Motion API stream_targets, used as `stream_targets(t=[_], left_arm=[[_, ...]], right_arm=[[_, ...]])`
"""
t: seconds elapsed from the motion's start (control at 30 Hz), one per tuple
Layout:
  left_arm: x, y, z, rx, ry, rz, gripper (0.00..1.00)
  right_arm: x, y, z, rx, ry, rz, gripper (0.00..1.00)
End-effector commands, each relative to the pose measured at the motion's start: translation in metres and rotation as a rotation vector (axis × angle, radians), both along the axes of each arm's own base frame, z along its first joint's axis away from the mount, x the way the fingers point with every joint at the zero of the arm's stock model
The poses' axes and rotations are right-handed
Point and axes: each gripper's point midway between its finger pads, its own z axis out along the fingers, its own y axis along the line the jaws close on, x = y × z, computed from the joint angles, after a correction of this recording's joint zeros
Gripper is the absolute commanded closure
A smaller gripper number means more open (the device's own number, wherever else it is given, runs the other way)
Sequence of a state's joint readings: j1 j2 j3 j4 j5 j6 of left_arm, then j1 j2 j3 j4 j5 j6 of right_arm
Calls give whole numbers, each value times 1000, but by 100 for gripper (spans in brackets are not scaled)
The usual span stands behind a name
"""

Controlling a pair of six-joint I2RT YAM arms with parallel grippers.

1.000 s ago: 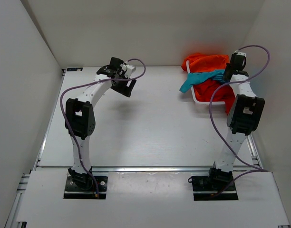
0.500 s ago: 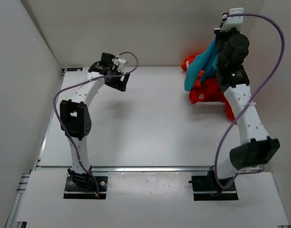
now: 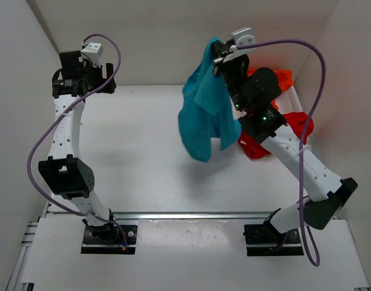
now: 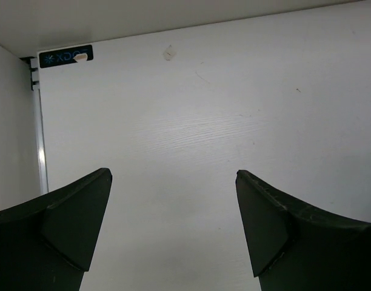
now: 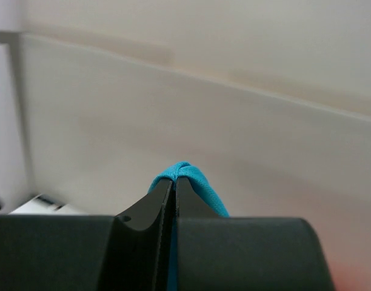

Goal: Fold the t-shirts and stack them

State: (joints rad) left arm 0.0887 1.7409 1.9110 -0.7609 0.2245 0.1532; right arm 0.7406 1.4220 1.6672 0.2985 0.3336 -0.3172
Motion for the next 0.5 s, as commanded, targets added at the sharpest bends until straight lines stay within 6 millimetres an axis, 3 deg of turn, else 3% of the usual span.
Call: stream_targets(t=[0.0, 0.07, 0.1, 0.13, 0.2, 0.23, 0.27, 0.33, 0.4, 0.43, 0.47], left_arm=[[-18, -14, 14, 18, -33, -43, 6], [-25, -15, 18, 27, -50, -51, 6], [-29, -18, 19, 36, -56, -61, 6], [-31, -19, 8, 35, -32, -64, 6], [-36, -16, 5, 50, -27, -56, 5], [-40, -18, -2, 48, -9, -64, 6], [-42, -17, -5, 56, -4, -64, 6], [-46, -24, -19, 43, 30, -100, 5], [-50, -30, -29, 37, 60, -125, 5], [-53, -34, -41, 23, 91, -141, 5], [-57, -36, -53, 16, 119, -152, 5]], right_arm=[[-16, 43, 2, 61, 26, 192, 100], [1, 53, -32, 79, 156, 222, 100], [19, 47, -58, 75, 227, 195, 100], [22, 43, -72, 128, 296, 205, 100], [41, 27, -135, 115, 431, 146, 100], [47, 18, -151, 107, 464, 119, 100], [47, 13, -179, 85, 524, 94, 97], [58, -8, -238, 34, 665, 28, 48], [59, -28, -292, 12, 854, -10, 21], [63, -43, -308, 13, 898, -49, 19], [61, -46, -315, 22, 930, -47, 18]])
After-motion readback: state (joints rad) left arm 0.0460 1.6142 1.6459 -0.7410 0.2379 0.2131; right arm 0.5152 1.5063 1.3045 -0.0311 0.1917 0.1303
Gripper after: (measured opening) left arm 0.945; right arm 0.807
